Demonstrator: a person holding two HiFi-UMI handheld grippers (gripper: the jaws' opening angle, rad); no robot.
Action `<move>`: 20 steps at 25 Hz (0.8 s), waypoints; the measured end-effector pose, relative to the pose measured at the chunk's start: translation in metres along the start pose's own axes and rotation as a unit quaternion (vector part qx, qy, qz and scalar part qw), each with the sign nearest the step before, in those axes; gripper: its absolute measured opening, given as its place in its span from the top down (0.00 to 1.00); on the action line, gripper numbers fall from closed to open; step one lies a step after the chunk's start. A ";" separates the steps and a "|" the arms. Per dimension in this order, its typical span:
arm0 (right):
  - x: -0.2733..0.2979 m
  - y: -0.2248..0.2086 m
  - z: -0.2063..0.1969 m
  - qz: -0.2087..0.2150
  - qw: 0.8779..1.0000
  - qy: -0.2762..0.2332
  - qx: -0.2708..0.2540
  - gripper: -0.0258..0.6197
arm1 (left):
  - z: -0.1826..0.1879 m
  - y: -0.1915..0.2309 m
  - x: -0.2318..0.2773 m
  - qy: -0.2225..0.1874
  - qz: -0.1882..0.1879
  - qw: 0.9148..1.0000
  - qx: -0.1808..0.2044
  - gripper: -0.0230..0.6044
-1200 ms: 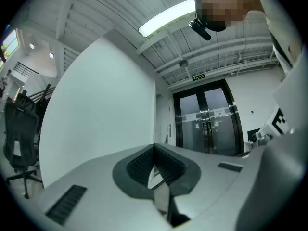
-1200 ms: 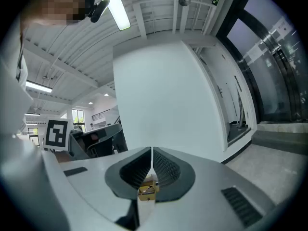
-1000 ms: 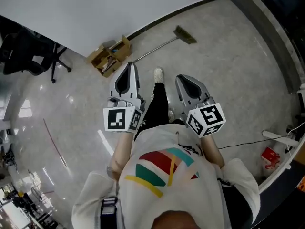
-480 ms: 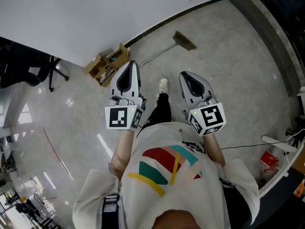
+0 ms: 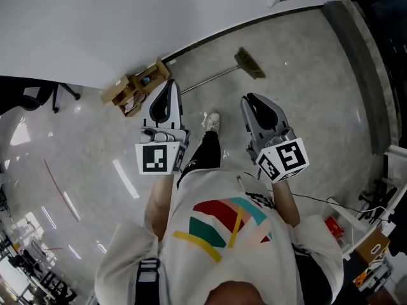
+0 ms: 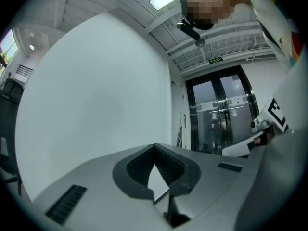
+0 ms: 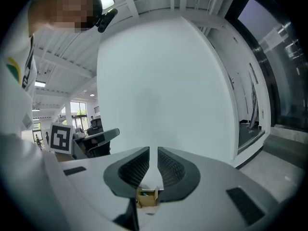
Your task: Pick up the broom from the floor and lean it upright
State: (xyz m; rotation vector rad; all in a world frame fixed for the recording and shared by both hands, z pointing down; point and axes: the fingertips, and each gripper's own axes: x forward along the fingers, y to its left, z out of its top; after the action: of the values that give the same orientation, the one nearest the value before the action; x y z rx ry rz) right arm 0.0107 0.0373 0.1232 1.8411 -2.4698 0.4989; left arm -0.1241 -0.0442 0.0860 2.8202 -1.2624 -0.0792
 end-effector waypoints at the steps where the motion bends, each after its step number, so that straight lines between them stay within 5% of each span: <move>1: 0.018 -0.012 0.006 0.003 1.000 0.007 0.008 0.90 | -0.002 0.011 0.019 0.000 0.002 1.000 0.002 0.89; 8: 0.105 -0.091 0.011 -0.011 0.998 0.046 0.042 0.74 | -0.031 0.064 0.124 0.010 0.004 1.000 -0.021 0.89; 14: 0.126 -0.111 -0.002 0.063 0.991 0.097 0.063 0.75 | -0.048 0.067 0.159 0.040 0.028 0.999 -0.022 0.89; 20: 0.161 -0.138 -0.027 0.108 0.984 0.141 -0.003 0.75 | -0.075 0.076 0.178 0.054 0.080 0.995 -0.028 0.89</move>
State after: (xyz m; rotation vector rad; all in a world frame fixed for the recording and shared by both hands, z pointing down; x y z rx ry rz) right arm 0.0869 -0.1399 0.2154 1.3917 -2.4788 0.7051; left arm -0.0572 -0.2255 0.1612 2.6267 -1.4306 0.0414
